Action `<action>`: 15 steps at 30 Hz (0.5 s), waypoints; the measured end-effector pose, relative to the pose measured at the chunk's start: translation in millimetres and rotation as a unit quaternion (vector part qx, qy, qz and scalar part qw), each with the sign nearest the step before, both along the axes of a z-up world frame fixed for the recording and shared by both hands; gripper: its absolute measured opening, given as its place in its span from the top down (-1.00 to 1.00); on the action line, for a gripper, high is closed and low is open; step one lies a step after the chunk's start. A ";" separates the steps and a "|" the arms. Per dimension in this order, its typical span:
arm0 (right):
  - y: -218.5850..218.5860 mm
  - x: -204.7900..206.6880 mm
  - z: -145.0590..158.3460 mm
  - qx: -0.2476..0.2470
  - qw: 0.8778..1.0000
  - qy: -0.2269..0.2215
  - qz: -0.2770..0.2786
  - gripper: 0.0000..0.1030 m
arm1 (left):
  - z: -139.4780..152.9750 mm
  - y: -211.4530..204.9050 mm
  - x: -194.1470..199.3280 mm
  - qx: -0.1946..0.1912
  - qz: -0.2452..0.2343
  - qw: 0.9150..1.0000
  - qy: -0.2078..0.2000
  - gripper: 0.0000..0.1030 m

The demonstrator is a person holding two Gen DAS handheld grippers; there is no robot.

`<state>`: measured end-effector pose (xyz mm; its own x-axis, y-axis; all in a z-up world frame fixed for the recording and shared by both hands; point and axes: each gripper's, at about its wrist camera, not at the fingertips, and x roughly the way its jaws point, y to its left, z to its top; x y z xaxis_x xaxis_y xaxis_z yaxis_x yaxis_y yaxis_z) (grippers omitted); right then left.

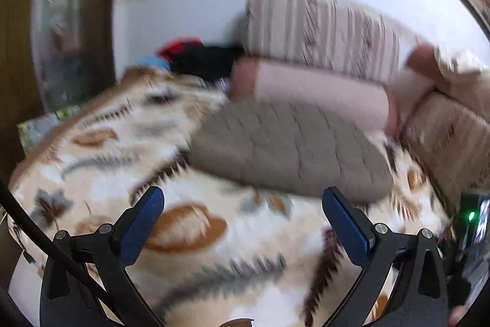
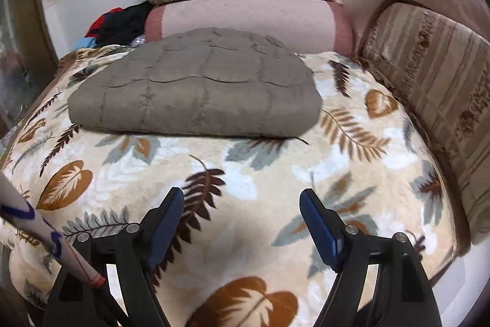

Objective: Fold large clothes

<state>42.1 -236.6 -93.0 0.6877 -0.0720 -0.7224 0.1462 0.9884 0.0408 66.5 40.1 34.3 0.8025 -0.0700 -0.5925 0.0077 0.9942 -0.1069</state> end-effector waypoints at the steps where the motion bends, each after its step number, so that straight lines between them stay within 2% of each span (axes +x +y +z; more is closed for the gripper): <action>1: -1.5 -2.1 -0.5 0.000 1.000 0.002 -0.002 -0.62 | -5.3 -4.8 0.4 0.000 -0.004 1.000 0.012 -0.99; 9: 0.9 -20.1 -10.8 -0.023 1.000 0.012 -0.011 -0.66 | -38.3 -28.6 7.2 0.049 0.011 0.996 0.077 -0.99; 15: 15.5 -18.5 -19.9 -0.039 0.999 0.027 0.000 -0.67 | -49.1 -26.0 8.7 0.060 0.021 0.993 0.099 -0.99</action>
